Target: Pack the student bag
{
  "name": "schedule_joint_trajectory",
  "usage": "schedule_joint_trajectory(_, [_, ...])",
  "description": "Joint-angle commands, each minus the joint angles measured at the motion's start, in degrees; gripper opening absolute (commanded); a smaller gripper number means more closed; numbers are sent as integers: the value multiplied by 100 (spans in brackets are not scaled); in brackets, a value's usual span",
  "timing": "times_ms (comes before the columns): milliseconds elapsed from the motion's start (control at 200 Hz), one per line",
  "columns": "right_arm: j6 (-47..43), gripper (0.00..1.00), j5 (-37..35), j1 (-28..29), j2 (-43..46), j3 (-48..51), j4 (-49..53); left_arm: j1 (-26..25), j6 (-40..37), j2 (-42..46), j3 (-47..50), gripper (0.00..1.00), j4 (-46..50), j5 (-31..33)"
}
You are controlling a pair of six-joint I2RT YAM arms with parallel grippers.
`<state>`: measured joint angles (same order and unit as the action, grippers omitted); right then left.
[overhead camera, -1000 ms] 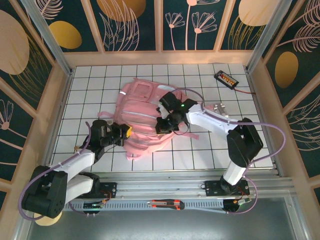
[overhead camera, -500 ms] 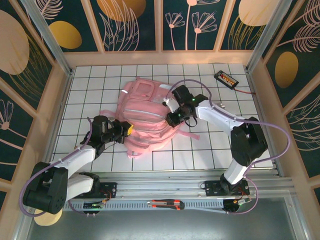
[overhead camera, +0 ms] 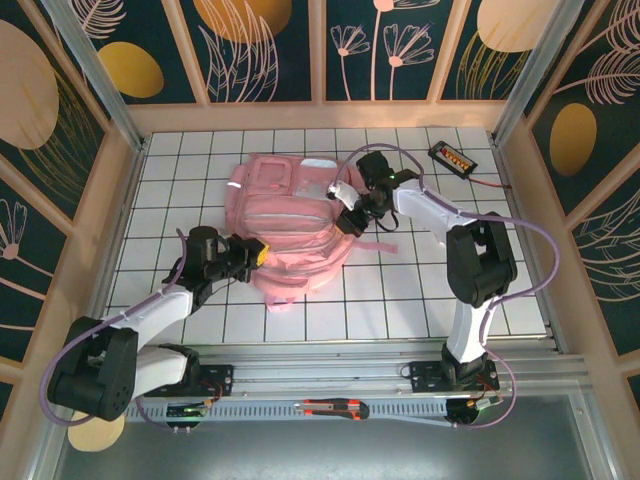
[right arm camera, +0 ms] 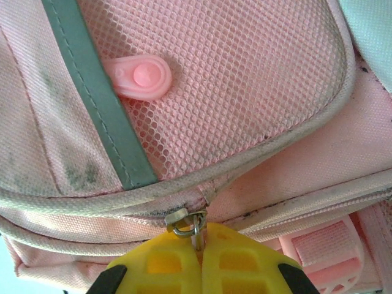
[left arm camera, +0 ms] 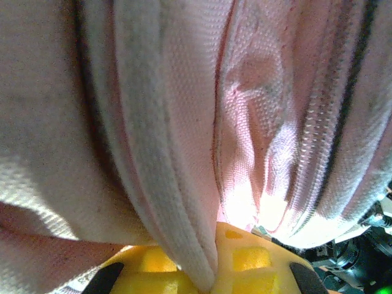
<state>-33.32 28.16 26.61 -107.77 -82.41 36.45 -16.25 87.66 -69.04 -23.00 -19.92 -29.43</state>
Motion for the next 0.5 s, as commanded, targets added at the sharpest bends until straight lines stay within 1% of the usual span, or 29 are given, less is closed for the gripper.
schedule_joint_trajectory(0, [-186,0,-1605,-796,-193,-425,-433,184,-277,-146,-143,0,375,272])
schedule_joint_trajectory(105, [-141,0,-1749,-868,-93,-372,-716,183,-339,-289,-303,0,411,262])
schedule_joint_trajectory(275, [-258,0,-2634,-849,-79,-323,-1242,180,-460,-400,-359,0,546,189])
schedule_joint_trajectory(310, [-275,9,-2712,-833,-86,-304,-1335,177,-460,-394,-337,0,539,177])
schedule_joint_trajectory(335, [-273,18,-2730,-829,-80,-282,-1397,182,-460,-387,-328,0,533,170])
schedule_joint_trajectory(375, [-267,29,-2814,-816,-53,-225,-1535,181,-453,-404,-311,0,512,151])
schedule_joint_trajectory(450, [-231,46,-2994,-764,91,-21,-1869,187,-419,-409,-288,0,461,148])
schedule_joint_trajectory(495, [-158,53,-3048,-763,210,138,-2091,183,-394,-416,-283,0,415,157])
